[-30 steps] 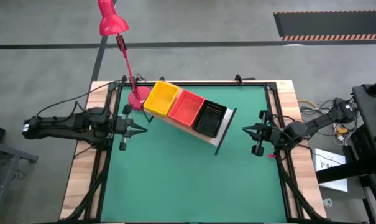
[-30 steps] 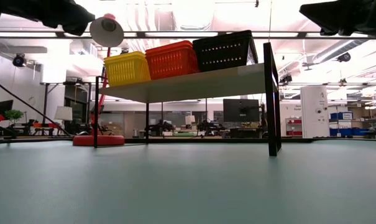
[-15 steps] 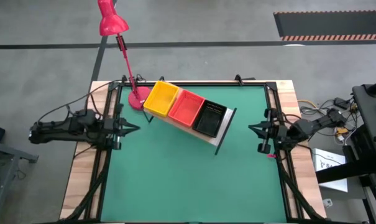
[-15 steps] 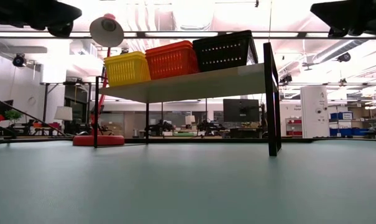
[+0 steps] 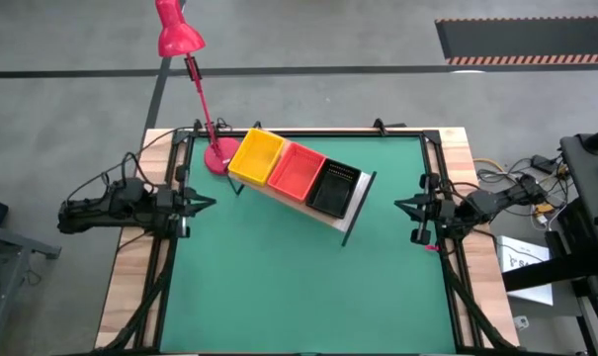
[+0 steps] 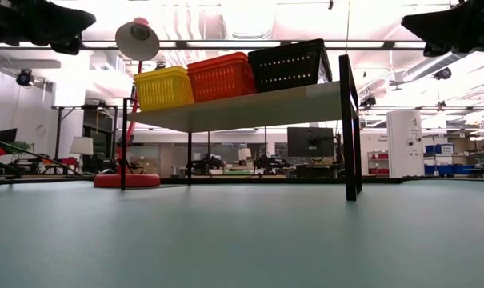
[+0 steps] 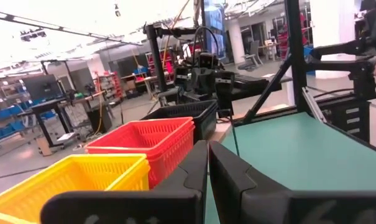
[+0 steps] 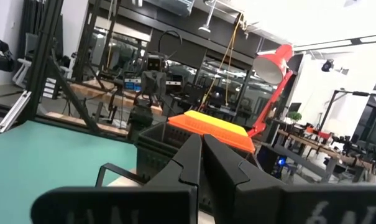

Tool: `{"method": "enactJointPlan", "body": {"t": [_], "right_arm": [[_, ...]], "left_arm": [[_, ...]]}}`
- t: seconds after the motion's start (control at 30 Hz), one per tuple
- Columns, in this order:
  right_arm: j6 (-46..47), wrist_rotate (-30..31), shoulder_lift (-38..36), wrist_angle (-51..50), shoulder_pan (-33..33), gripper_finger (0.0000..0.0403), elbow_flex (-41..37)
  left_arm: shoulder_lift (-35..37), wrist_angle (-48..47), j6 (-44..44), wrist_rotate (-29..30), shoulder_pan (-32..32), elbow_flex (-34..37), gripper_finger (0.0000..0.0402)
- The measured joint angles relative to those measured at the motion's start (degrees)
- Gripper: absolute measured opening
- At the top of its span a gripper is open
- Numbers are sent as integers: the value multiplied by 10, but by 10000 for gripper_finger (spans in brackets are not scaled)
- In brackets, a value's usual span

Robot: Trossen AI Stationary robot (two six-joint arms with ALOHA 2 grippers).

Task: Stack baskets on shelf by color
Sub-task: Return to Home Position

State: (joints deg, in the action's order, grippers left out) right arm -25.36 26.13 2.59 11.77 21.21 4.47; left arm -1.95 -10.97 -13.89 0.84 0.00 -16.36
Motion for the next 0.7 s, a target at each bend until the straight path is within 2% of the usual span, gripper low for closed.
{"method": "enactJointPlan", "body": {"t": [0.7], "right_arm": [[3, 10, 1, -9, 0, 9, -1]], "left_arm": [[3, 0, 0, 14, 0, 17, 0]]}}
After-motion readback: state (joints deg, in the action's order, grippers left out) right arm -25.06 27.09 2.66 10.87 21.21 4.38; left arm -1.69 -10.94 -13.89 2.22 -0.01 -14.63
